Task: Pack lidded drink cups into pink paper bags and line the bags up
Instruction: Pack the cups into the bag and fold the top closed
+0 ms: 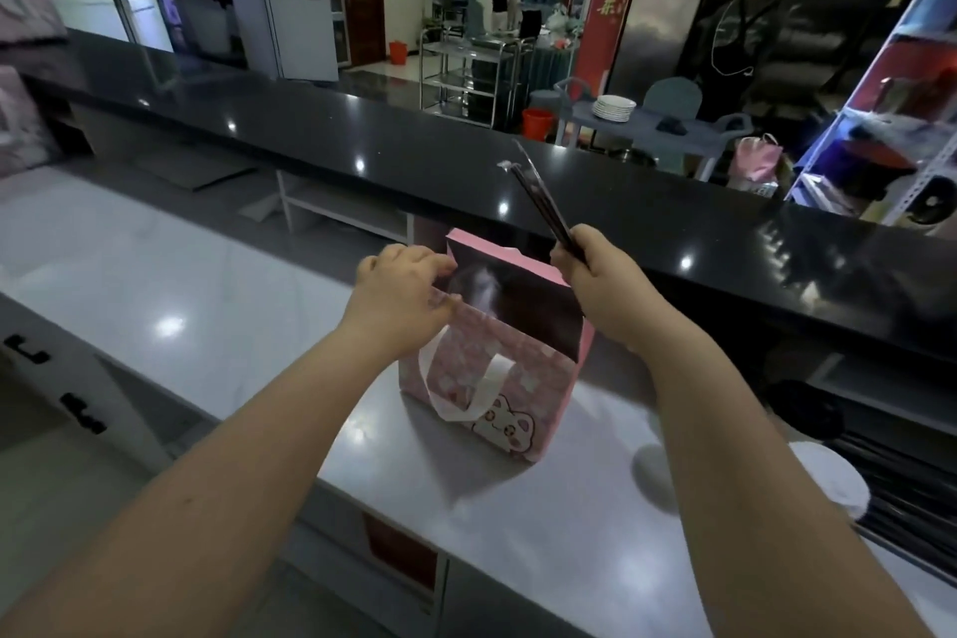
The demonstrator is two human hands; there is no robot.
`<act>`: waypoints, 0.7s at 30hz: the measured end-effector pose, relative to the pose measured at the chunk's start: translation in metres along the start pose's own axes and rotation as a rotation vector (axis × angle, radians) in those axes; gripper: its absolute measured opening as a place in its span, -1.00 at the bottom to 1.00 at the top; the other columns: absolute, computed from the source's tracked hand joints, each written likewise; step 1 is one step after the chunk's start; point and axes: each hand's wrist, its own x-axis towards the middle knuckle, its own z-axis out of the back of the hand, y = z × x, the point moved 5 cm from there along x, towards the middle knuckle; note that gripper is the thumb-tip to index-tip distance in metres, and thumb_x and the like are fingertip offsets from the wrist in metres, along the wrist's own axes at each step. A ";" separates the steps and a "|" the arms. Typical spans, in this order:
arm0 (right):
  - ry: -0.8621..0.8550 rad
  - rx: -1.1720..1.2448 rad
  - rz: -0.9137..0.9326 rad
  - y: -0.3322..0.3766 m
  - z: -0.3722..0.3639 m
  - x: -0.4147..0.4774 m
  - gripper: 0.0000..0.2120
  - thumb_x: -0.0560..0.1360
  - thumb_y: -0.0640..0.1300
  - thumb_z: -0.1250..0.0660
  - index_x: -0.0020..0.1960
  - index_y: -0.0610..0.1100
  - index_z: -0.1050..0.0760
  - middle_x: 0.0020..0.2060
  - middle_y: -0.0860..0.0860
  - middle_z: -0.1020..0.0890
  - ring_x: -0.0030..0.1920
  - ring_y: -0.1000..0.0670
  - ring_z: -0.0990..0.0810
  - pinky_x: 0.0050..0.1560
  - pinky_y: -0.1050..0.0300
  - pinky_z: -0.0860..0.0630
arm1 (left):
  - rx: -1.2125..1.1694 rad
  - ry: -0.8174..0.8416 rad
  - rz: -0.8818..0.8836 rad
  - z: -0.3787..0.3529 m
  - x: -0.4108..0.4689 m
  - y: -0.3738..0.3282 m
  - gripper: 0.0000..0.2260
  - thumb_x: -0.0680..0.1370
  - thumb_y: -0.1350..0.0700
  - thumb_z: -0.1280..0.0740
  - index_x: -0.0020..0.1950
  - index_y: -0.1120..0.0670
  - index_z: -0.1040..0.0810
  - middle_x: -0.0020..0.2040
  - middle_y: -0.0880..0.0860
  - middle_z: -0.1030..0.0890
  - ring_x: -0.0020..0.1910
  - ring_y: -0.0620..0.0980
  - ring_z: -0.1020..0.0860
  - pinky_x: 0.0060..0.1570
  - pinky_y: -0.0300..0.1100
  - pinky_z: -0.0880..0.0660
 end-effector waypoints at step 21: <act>0.465 -0.556 -0.369 -0.096 -0.087 0.087 -0.71 0.57 -0.04 -0.29 0.27 -0.04 -0.40 0.18 -0.10 -0.56 0.05 -0.10 -0.50 0.03 0.07 -0.37 | -0.367 0.377 -0.132 -0.079 0.102 0.044 -0.16 0.36 -0.11 -0.54 0.54 -0.09 -0.19 0.55 -0.06 -0.22 0.55 -0.04 -0.09 0.48 0.00 -0.19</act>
